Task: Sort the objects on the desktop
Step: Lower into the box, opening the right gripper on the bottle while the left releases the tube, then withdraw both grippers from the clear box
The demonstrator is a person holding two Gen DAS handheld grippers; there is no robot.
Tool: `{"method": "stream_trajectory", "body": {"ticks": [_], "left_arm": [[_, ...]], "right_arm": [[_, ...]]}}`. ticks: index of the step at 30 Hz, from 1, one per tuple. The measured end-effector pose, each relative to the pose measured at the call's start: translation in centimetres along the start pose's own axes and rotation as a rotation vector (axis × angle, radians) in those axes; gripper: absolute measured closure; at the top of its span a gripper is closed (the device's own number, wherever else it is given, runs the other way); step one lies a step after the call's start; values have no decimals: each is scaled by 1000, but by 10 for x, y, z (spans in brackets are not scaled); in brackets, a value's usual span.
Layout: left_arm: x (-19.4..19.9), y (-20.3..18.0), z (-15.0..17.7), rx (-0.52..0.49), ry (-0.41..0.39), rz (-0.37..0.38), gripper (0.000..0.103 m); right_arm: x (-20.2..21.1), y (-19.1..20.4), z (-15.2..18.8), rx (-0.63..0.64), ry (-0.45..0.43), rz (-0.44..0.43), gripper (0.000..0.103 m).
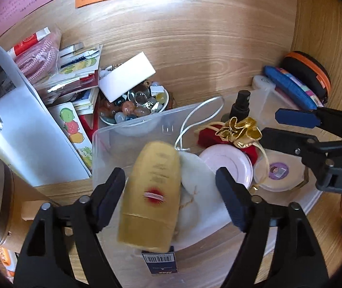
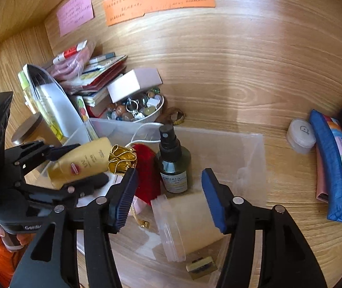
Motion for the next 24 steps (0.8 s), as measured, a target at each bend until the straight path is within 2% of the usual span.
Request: {"method": "stream_trajectory", "body": {"ticks": [4,8,12,15,24], "left_arm": [[-1,-2,-2,4,-3,-9,19],[0,-3,-3,20,-5,-12,13],[6,0,-6,58,4,-7,12],[22,0,-8,85,-14,3,9],[76,-12,10,51,-83,-90,5]], "right_arm": [[4,0,-2,-2,-13,2,38],[7,2,-1,-4,-17,-15,37],[16,8,-3,8,-30,-57,37],[28,14,-5,18,-50,-77,36],[75,25,9,46,-107,-74,34]]}}
Point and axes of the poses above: each gripper's, at about its wrist camera, not at the fingertips, and x roughly against the way its jaws point, y to its left, z to its underside, the point moved 7 cm from there along -x, roughly the way its jaws point, and after that the axes turned 10 degrees about y, right-handed, at the moved point
